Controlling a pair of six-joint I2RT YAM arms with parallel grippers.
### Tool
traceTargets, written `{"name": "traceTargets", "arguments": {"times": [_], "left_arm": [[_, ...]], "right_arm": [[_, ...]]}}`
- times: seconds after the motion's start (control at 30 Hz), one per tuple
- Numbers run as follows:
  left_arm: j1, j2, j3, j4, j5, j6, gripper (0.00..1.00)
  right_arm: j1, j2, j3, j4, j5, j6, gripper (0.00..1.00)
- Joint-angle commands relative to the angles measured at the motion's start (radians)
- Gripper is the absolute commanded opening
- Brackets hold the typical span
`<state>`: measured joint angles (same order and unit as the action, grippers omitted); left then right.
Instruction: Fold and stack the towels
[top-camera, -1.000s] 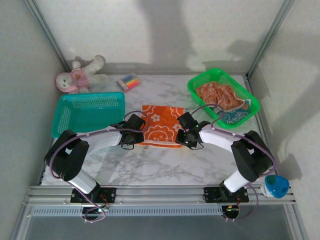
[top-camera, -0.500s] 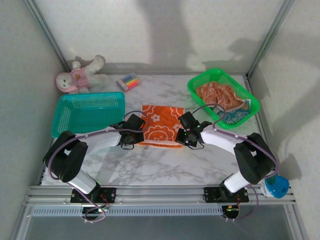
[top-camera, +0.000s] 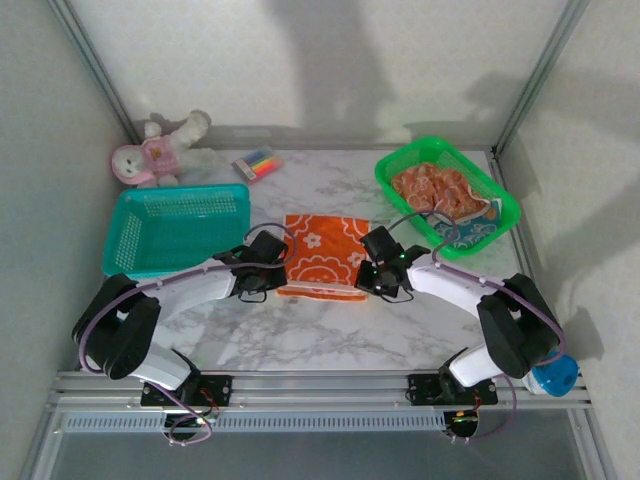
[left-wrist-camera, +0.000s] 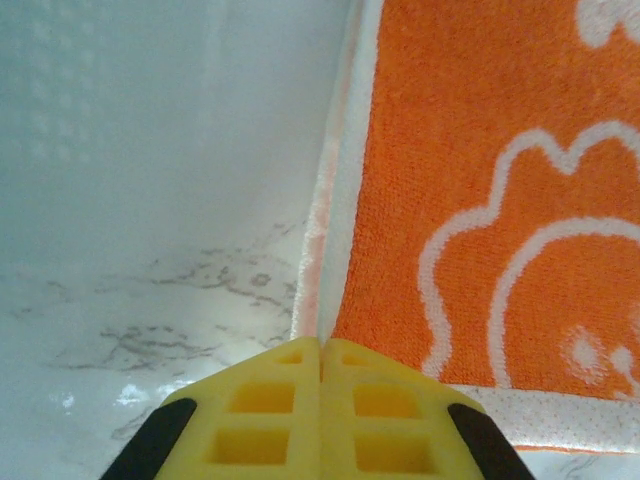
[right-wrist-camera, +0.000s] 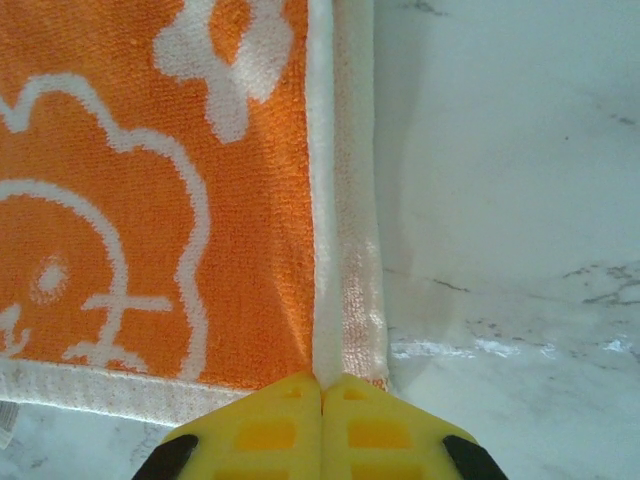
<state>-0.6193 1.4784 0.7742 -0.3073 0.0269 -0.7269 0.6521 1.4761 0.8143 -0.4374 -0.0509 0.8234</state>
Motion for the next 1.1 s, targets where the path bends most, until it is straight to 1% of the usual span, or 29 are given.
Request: {"name": "traceTargets", "arguments": {"times": [0.0,0.13,0.3,0.53,0.73,0.9,1.07], "left_arm": [[-0.005,-0.017,-0.027,-0.027,0.001,-0.019,0.0],[-0.006,-0.025,0.003,-0.063,0.004,-0.014,0.0],[-0.005,-0.038,0.06,-0.098,-0.021,-0.005,0.0],[-0.007,-0.089,0.082,-0.108,-0.028,-0.027,0.0],[-0.009,-0.082,0.045,-0.104,-0.016,-0.034,0.0],[-0.012,-0.112,0.019,-0.104,-0.021,-0.045,0.0],[-0.016,-0.095,-0.038,-0.061,0.001,-0.05,0.0]], "right_arm": [[-0.004,0.004,-0.015,-0.03,-0.003,-0.009,0.0],[-0.001,-0.005,0.007,-0.06,-0.019,-0.009,0.0],[0.0,-0.035,0.04,-0.103,0.024,-0.029,0.0],[0.003,-0.099,0.033,-0.113,0.031,-0.015,0.0],[0.008,-0.091,0.013,-0.108,0.019,-0.012,0.0],[0.013,-0.09,-0.008,-0.096,0.023,-0.006,0.0],[0.022,-0.042,-0.033,-0.062,0.005,-0.008,0.0]]}}
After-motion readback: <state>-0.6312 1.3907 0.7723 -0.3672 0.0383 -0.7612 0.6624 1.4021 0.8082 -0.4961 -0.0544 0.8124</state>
